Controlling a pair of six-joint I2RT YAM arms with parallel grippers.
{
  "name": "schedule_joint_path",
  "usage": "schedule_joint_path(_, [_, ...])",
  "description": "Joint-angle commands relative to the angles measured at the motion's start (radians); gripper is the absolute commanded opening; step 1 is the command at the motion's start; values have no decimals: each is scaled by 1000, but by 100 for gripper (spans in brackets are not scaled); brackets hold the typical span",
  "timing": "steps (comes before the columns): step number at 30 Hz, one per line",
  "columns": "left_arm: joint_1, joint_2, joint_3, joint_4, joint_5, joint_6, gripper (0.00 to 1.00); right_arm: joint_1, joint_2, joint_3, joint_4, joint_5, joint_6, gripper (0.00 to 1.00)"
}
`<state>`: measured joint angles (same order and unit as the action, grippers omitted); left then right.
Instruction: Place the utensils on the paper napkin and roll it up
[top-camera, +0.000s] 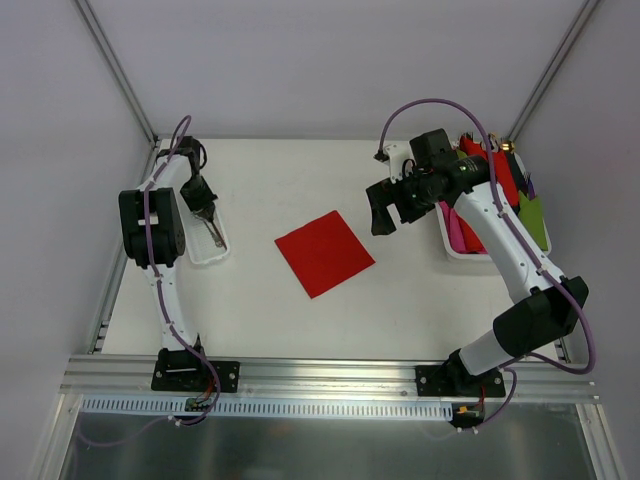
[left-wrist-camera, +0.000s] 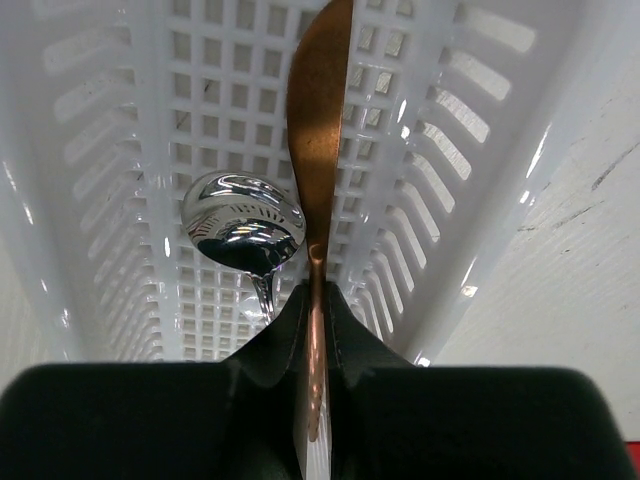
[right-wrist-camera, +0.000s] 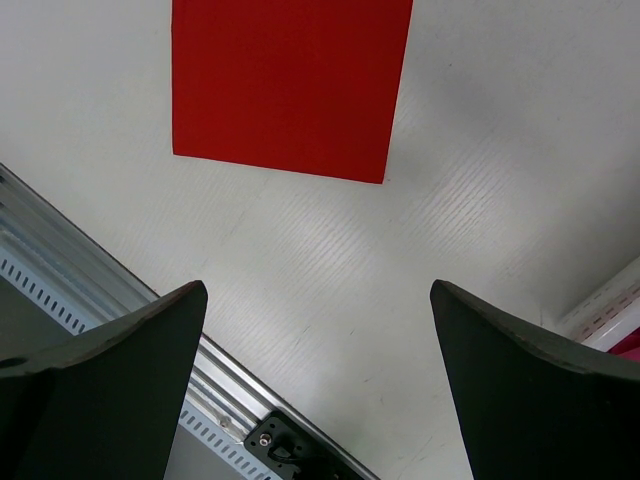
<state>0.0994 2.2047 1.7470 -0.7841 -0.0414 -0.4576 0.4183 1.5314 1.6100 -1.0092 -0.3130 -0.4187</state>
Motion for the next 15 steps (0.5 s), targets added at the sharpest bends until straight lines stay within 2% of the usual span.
schedule_joint_path(1, [5, 29, 0, -30, -2, 22, 0, -10, -22, 34, -28, -23, 6, 99])
schedule_joint_path(15, [-7, -157, 22, -84, -47, 62, 0, -10, -31, 34, -28, -61, 20, 99])
